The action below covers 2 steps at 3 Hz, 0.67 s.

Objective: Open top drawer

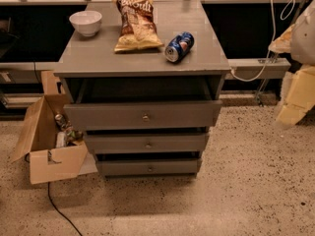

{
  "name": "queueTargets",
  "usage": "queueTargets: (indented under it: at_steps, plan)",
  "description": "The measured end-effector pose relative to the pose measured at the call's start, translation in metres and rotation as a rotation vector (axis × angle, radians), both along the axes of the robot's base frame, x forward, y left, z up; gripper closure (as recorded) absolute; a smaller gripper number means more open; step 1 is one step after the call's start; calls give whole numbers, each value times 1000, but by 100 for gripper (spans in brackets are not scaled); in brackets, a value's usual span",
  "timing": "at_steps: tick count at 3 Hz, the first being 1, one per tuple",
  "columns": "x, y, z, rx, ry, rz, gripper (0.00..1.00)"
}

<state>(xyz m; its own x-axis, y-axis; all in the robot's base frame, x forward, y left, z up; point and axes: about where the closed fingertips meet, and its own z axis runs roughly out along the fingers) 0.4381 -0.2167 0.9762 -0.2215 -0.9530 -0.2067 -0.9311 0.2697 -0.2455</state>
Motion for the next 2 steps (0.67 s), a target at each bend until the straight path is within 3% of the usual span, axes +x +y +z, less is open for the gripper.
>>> queueTargets:
  at_steps: [1,2]
  plan:
    - [0,0,0,0,0,0,0]
    - [5,10,-22,37,14,41,0]
